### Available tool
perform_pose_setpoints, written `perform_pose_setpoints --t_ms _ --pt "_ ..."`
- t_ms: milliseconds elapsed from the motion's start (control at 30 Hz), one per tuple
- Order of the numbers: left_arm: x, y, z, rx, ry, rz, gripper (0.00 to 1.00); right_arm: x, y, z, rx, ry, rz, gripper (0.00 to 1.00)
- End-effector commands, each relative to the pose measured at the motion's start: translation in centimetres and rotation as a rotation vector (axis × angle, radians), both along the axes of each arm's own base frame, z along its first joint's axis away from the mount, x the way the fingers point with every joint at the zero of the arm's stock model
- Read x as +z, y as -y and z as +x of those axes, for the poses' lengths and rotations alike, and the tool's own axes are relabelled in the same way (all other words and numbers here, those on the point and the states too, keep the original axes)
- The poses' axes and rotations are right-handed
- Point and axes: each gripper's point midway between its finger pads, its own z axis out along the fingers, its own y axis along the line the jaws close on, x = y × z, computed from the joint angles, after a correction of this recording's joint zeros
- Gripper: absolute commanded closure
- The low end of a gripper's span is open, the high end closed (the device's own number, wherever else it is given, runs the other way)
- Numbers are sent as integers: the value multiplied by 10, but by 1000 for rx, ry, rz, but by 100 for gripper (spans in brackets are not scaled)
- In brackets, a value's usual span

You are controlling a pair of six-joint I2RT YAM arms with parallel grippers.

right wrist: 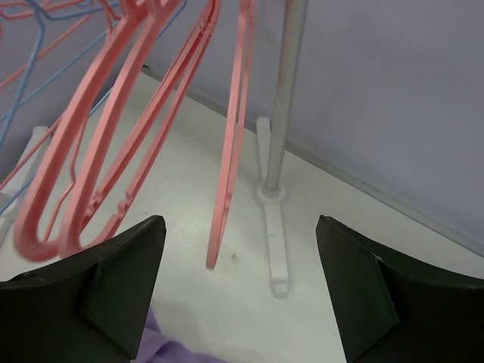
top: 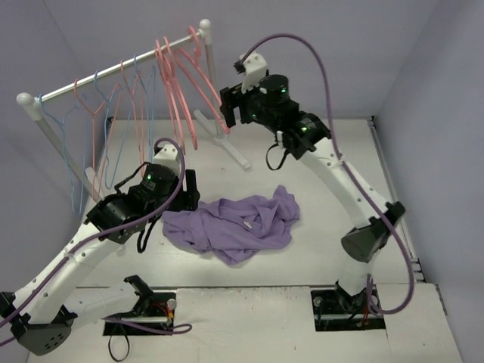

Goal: Place the t-shirt on the hanger
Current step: Pick up the hanger from the clothesline.

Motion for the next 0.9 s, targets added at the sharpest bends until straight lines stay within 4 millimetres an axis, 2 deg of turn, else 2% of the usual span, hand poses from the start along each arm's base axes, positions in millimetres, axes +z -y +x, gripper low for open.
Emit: perform_pose_setpoints --t_ms 0,67,200,267,400,533,567,700,867 --pt "13 -3 -4 1 20 -26 36 24 -22 27 33 88 29 24" --pt "10 -1 -6 -8 10 -29 36 13 -30 39 24 80 19 24" --pt "5 -1 -8 -12 -5 -30 36 16 -40 54 15 103 33 25" --pt "4 -2 -9 -10 -6 -32 36 6 -46 61 18 94 29 27" --pt "2 -3 -10 -11 -6 -22 36 -3 -51 67 11 87 25 37" --pt "1 -3 -9 -20 -7 -13 36 -5 -51 70 5 85 31 57" --pt "1 -3 -9 -21 -5 -11 36 -4 -51 70 6 87 35 66" --pt "1 -3 -8 -22 -5 -2 36 -4 -52 71 5 87 41 84" --pt "0 -2 -7 -29 -4 6 36 -5 -53 72 6 86 44 99"
